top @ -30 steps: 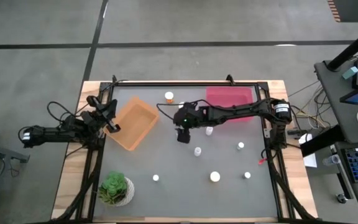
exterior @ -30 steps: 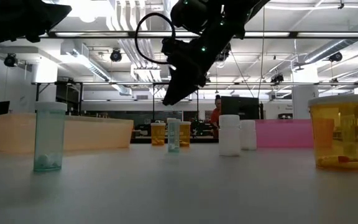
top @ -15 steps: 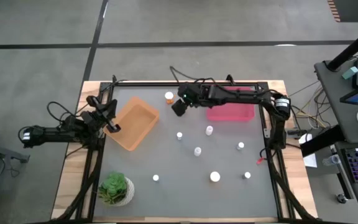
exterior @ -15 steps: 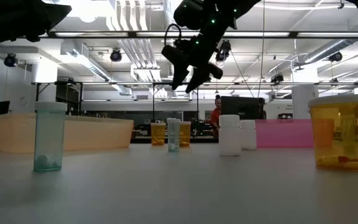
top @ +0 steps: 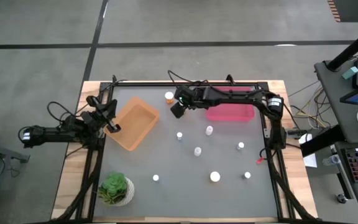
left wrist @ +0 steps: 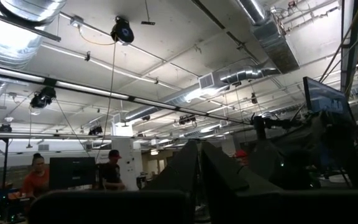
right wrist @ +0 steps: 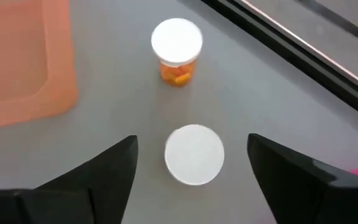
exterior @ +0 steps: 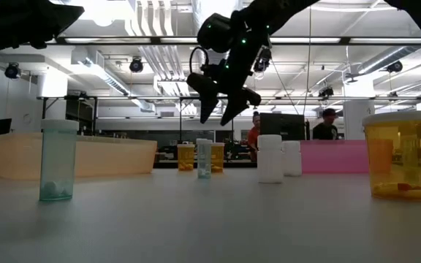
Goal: Pick and place medicine bottles into bin by pill shape (circle, oval)
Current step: Put the orange capsule bottle into the pink bin
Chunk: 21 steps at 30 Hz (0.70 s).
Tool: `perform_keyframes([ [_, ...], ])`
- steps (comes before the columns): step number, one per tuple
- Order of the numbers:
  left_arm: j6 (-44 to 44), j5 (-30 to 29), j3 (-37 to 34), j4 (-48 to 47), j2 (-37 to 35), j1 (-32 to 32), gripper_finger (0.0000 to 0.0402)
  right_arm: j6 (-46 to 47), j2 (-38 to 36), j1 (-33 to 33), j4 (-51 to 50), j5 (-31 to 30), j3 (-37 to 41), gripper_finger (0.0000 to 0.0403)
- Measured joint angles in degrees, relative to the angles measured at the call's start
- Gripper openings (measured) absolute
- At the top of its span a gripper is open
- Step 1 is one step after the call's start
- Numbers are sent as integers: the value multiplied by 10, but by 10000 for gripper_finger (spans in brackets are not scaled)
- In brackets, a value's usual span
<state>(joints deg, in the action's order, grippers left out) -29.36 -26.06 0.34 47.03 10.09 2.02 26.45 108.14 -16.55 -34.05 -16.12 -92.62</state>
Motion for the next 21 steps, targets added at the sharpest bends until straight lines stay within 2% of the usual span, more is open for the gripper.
perform_keyframes([
  [6, 0, 0, 0, 0, 0, 0, 3, 16, 7, -8, 5, -4, 0, 328],
  [21, 0, -4, 0, 0, 0, 0, 3, 26, 73, -9, 10, -5, 0, 327],
])
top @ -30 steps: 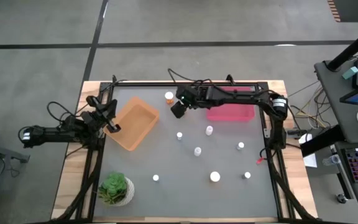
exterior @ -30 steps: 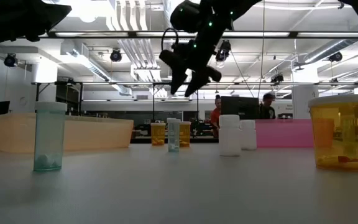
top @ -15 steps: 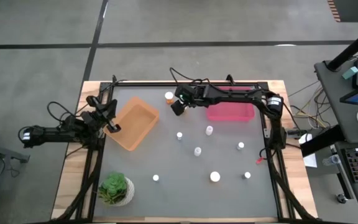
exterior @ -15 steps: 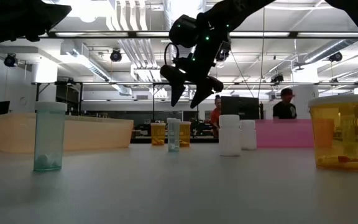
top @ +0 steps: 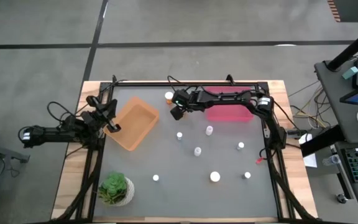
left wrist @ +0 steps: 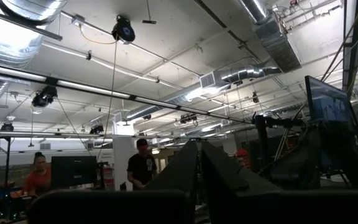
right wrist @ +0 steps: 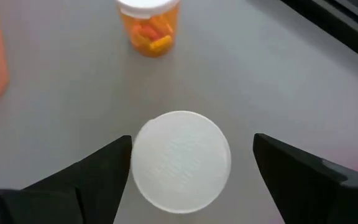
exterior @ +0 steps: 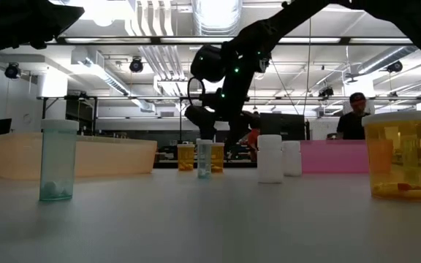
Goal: Pick and place medicine bottles into bin by pill shape (circle, oval)
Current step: Put the orange capsule bottle into the pink bin
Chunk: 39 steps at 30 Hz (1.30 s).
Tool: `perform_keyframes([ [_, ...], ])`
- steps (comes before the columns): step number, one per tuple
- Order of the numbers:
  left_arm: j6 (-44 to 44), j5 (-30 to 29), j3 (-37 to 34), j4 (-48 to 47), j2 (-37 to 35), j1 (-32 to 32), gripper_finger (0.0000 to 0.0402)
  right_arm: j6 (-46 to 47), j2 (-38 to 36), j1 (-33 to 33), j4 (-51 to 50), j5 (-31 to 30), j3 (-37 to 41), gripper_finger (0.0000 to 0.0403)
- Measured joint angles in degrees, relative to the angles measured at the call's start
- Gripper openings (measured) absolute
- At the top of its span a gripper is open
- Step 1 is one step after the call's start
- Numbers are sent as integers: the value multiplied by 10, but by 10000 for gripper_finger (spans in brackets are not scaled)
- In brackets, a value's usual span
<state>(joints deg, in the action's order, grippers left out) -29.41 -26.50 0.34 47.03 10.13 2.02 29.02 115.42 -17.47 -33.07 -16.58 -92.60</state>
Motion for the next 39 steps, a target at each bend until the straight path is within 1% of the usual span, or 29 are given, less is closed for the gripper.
perform_keyframes([
  [3, 0, 0, 0, 0, 1, 0, 3, 0, -2, 0, 2, 0, 0, 324],
  [5, 0, 0, 0, 0, 2, 0, 3, 0, -2, 0, 1, 0, 0, 313],
  [7, 0, 0, 0, 0, 2, 0, 3, 0, -2, 0, 1, 0, 0, 292],
  [12, 0, 0, 0, 0, 2, 0, 3, -2, -2, 1, 2, 1, 0, 226],
  [15, 0, 0, 0, 0, 2, 0, 3, -3, -2, 1, 2, 1, 0, 201],
  [19, 0, 0, 0, 0, 2, 0, 3, -4, -2, 3, 2, 2, 0, 201],
  [24, 0, 0, 0, 0, 2, 0, 3, -6, -4, 5, 2, 3, 0, 221],
  [27, 0, 0, 0, 0, 2, 0, 3, -14, -13, 7, 1, 2, 0, 223],
  [32, 0, 0, 0, 0, 2, 0, 3, -28, -48, 11, -11, 0, 0, 210],
  [35, 0, 0, 0, 0, 2, 0, 3, -36, -77, 15, -31, -3, 0, 209],
  [39, 0, 0, 0, 0, 2, 0, 3, -46, -119, 20, -77, -29, 0, 214],
])
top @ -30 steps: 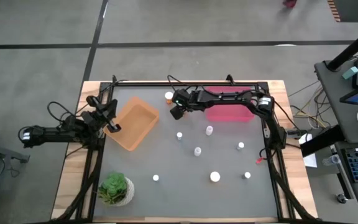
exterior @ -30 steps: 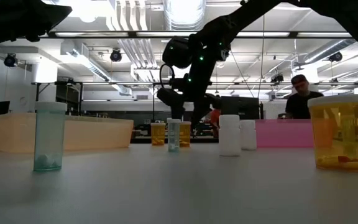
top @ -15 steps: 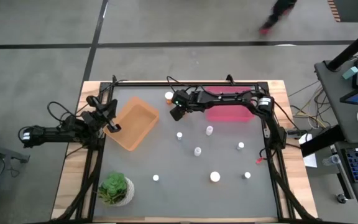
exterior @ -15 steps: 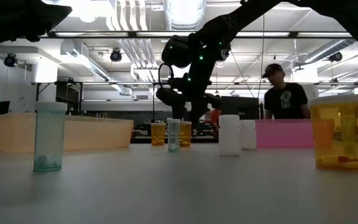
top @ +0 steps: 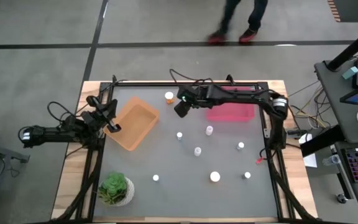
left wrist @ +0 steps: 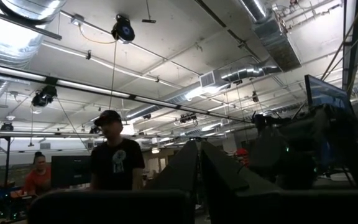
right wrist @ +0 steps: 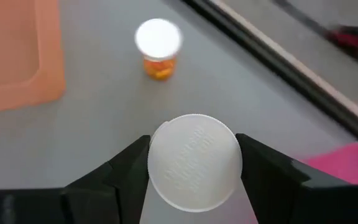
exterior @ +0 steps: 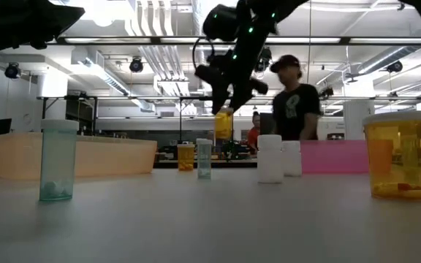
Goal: Pick and place medicine bottles into bin by pill shape (circle, oval)
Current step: Put the orange capsule bottle into the pink bin
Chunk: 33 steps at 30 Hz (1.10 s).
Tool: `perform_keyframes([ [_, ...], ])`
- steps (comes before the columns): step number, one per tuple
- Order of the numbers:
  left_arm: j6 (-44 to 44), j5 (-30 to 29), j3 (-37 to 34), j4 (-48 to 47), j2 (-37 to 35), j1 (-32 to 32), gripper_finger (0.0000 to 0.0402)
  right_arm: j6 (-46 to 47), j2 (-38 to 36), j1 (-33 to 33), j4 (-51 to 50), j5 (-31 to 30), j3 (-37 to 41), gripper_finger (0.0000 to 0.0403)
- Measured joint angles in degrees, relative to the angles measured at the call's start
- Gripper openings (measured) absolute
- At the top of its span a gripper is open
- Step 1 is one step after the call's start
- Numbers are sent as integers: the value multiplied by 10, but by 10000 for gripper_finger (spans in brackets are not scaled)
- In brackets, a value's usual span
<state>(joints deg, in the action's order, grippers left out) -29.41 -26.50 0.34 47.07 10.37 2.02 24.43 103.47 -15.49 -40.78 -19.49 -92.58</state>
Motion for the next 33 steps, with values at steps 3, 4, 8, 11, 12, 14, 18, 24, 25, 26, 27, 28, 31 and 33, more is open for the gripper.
perform_keyframes([
  [3, 0, 0, 0, 0, 0, 0, 3, 0, -31, 3, -49, -22, 1, 214],
  [4, 0, 0, 0, 0, 0, 0, 3, 0, -42, 4, -66, -29, 4, 215],
  [8, 0, 0, 0, 0, 0, 0, 3, 15, -90, 4, -121, -56, 26, 215],
  [11, 0, 0, 0, 0, 0, 0, 3, 20, -138, 3, -125, -62, 64, 215],
  [12, 0, 0, 0, 0, 0, 0, 3, 24, -156, 2, -124, -62, 79, 215],
  [14, 0, 0, 0, 0, 0, 0, 3, 36, -191, -3, -121, -62, 114, 215],
  [18, 1, 0, 0, 0, 0, 0, 3, 56, -257, -28, -94, -62, 196, 214],
  [24, 2, 0, 0, 0, 0, 0, 3, 57, -321, -98, 19, -4, 309, 212],
  [25, 2, 0, 0, 1, 0, 0, 3, 56, -324, -112, 42, 10, 325, 212],
  [26, 2, 0, 0, 1, 0, 0, 3, 55, -325, -125, 63, 24, 339, 212],
  [27, 2, 0, 0, 1, 0, 0, 3, 55, -324, -138, 84, 37, 352, 212],
  [28, 1, 0, 0, 3, 0, 0, 3, 51, -321, -150, 103, 48, 363, 212],
  [31, 1, 0, 0, 5, 0, 0, 3, 48, -301, -177, 137, 64, 380, 212],
  [33, 1, 0, 0, 5, 0, 0, 3, 43, -281, -190, 140, 64, 384, 212],
])
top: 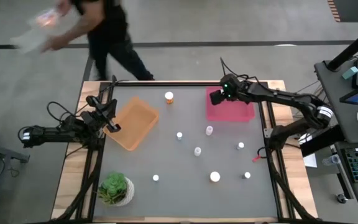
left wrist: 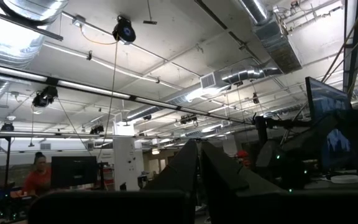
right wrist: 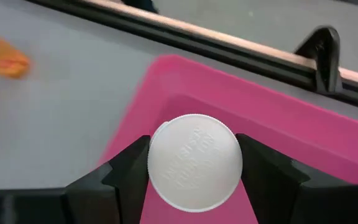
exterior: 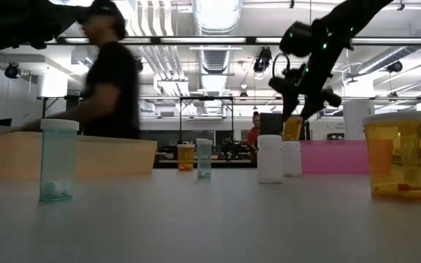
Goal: Pick and place medicine bottles into bin by pill shape (circle, oval)
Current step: Put the orange capsule bottle into the pink bin
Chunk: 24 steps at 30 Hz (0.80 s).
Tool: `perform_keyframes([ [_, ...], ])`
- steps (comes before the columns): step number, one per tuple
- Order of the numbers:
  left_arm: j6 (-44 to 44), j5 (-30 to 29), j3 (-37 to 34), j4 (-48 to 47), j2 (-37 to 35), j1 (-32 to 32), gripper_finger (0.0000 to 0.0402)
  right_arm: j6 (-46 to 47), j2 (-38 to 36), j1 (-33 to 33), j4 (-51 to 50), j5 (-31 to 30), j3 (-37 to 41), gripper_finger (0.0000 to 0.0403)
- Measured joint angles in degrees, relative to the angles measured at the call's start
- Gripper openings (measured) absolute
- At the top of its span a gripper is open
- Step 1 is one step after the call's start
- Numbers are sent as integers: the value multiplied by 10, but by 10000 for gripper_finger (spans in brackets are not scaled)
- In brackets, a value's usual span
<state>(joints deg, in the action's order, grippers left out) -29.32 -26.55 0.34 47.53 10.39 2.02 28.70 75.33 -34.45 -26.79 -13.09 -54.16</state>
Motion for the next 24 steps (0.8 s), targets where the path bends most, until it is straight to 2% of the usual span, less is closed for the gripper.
perform_keyframes([
  [12, -1, -1, 0, 0, 0, 0, 3, -33, 112, -25, 5, -5, -38, 218],
  [19, -1, -2, 0, 0, 0, 0, 3, -32, 130, -27, 6, -5, -47, 252],
  [24, -1, -2, 0, 0, 0, 0, 3, -32, 118, -27, 4, -10, -46, 274],
])
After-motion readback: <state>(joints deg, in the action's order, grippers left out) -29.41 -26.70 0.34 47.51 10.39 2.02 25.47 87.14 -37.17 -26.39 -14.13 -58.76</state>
